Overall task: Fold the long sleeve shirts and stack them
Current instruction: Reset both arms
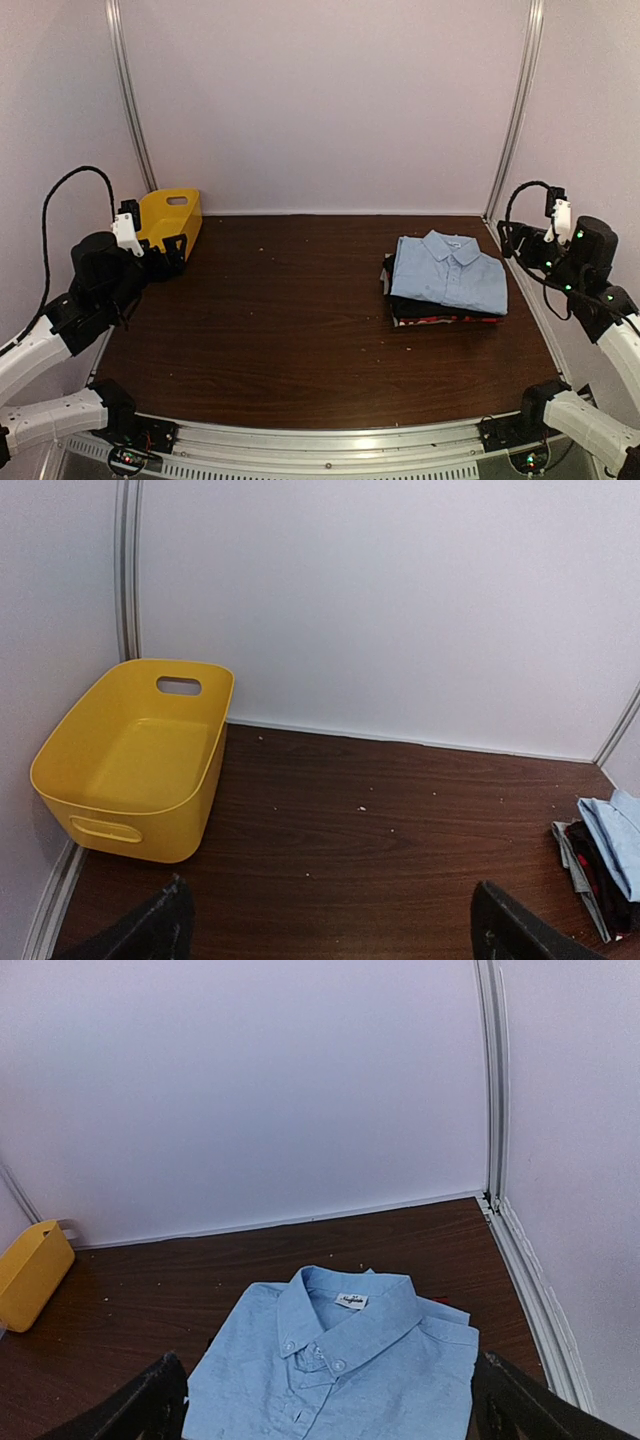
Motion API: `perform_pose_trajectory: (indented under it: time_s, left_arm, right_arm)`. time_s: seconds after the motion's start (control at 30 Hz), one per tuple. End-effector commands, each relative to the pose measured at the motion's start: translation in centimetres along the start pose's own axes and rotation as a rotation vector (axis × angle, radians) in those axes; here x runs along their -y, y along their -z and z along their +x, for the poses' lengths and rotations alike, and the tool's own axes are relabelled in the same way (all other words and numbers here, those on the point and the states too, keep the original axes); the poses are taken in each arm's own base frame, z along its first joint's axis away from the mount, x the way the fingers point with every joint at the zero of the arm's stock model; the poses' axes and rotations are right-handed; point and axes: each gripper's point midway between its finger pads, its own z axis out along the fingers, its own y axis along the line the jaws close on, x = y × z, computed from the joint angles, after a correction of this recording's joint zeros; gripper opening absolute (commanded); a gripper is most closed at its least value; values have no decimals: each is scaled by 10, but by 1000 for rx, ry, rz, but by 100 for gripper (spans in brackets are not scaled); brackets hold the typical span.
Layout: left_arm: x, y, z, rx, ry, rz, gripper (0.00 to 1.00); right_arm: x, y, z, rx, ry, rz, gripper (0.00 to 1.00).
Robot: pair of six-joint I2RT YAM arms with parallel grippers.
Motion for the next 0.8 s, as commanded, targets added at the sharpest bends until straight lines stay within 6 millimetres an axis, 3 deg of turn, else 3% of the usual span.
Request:
perform_pose_trajectory:
  time_s: [0.0, 0.77]
  left_arm:
    - [2, 3, -15, 51, 14, 9, 98]
    - [3, 1, -13, 46, 17, 13, 98]
  right_arm:
    - [1, 3, -2, 11, 0, 9, 100]
    - [1, 0, 0, 6, -3, 7, 100]
